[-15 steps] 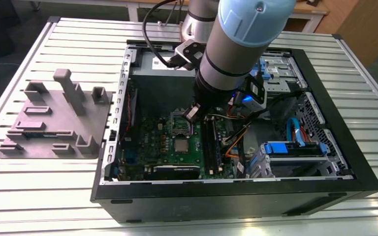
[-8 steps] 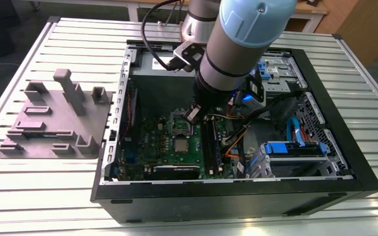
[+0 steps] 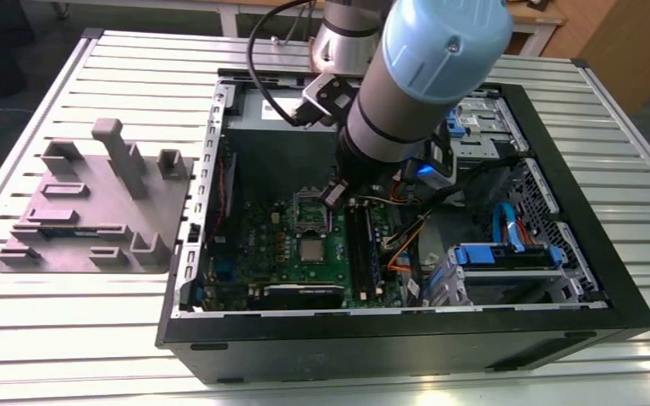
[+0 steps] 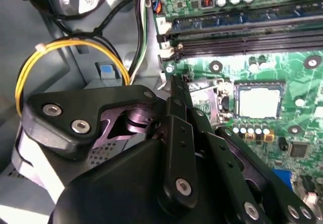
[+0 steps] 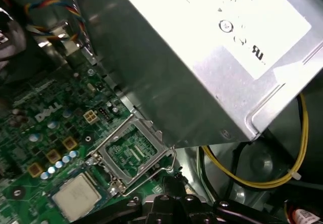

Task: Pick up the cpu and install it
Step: 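Close the cpu cover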

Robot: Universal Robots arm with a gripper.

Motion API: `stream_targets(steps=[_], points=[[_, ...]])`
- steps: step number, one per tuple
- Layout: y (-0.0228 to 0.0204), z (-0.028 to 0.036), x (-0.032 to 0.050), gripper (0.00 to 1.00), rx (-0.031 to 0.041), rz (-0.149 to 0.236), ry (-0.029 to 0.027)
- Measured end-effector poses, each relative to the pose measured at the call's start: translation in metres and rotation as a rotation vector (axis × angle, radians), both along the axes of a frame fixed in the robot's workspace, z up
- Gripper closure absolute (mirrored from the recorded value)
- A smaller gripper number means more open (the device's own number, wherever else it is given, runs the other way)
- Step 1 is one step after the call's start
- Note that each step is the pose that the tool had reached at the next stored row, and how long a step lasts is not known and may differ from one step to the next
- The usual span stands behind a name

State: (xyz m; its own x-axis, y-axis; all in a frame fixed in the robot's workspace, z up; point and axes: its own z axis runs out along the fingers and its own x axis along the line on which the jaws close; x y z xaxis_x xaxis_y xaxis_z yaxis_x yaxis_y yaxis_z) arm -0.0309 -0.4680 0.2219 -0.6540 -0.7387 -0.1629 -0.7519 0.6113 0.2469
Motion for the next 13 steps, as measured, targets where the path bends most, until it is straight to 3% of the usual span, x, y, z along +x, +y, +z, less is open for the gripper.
stream_targets(steps=[4, 13], points=[[0.0010, -0.0053, 0.0014, 0.90, 0.0027, 0.000, -0.0001], [0.0010, -0.0057, 0.0015, 0.90, 0.0029, 0.000, -0.0001]])
